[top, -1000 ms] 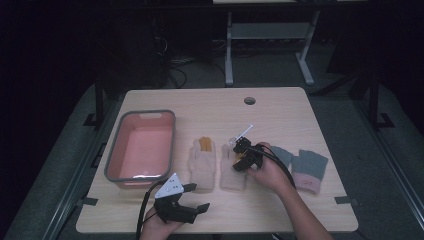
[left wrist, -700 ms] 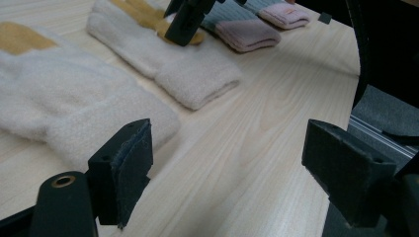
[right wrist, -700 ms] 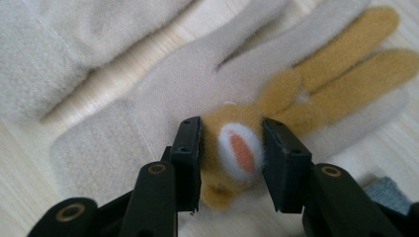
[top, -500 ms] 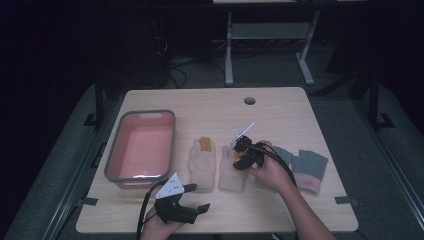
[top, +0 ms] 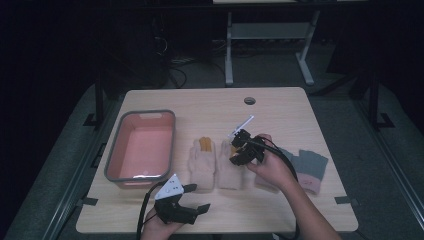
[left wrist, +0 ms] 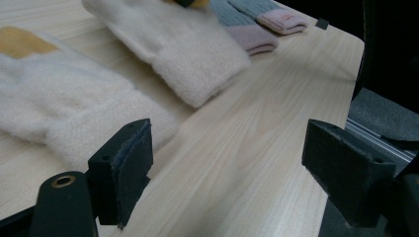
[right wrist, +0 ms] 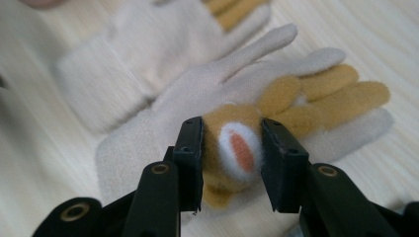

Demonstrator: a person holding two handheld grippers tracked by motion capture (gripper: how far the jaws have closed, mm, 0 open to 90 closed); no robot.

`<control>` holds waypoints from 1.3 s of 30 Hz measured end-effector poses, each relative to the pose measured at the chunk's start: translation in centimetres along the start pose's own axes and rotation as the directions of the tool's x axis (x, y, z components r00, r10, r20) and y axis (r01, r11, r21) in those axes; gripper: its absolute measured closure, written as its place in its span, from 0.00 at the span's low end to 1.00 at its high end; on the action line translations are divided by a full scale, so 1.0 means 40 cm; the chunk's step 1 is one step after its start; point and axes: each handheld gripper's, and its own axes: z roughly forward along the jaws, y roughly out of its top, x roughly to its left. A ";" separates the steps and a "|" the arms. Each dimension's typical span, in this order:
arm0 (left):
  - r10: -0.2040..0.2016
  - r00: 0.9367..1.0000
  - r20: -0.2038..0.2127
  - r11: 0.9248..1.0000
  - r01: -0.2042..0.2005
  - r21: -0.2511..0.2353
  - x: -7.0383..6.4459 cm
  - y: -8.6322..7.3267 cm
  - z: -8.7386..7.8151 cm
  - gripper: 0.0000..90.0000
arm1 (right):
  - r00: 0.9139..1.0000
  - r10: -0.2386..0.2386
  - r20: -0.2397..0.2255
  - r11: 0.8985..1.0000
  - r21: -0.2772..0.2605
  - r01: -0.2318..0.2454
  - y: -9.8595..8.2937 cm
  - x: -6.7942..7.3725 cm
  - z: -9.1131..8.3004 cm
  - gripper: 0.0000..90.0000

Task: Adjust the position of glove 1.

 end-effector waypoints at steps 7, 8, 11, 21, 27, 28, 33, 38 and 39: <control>-0.003 1.000 0.000 1.000 0.003 -0.001 -0.005 -0.002 0.004 0.22 | 0.999 -0.041 -0.005 0.999 -0.035 0.041 0.052 0.034 -0.026 0.70; -0.013 1.000 0.004 1.000 0.013 -0.004 -0.008 -0.003 0.005 0.22 | 0.998 -0.055 -0.004 0.998 -0.037 0.054 0.061 0.040 -0.025 0.70; -0.008 1.000 0.011 1.000 0.008 -0.007 -0.013 -0.001 0.003 0.22 | 0.997 -0.076 -0.013 0.996 -0.050 0.075 0.091 0.060 -0.016 0.70; 0.011 1.000 0.021 1.000 -0.010 -0.005 -0.022 -0.001 0.004 0.22 | 0.991 -0.132 -0.029 0.991 -0.021 0.132 0.163 0.103 0.039 0.70; 0.012 1.000 0.024 1.000 -0.012 -0.006 -0.025 0.000 0.002 0.22 | 0.985 -0.163 -0.050 0.987 -0.006 0.163 0.192 0.127 0.080 0.70; 0.013 1.000 0.024 1.000 -0.012 -0.008 -0.026 0.001 0.002 0.22 | 0.984 -0.169 -0.052 0.986 0.001 0.169 0.193 0.131 0.087 0.70; 0.013 1.000 0.025 1.000 -0.013 -0.007 -0.027 0.000 0.002 0.22 | 0.986 -0.156 -0.061 0.986 0.042 0.159 0.187 0.122 0.133 0.69; 0.017 1.000 0.026 1.000 -0.017 -0.006 -0.026 0.000 0.003 0.22 | 0.989 -0.123 -0.081 0.990 0.061 0.128 0.170 0.103 0.170 0.66; 0.017 1.000 0.027 1.000 -0.016 -0.007 -0.026 0.000 0.003 0.22 | 0.989 -0.115 -0.091 0.991 0.064 0.121 0.166 0.100 0.175 0.65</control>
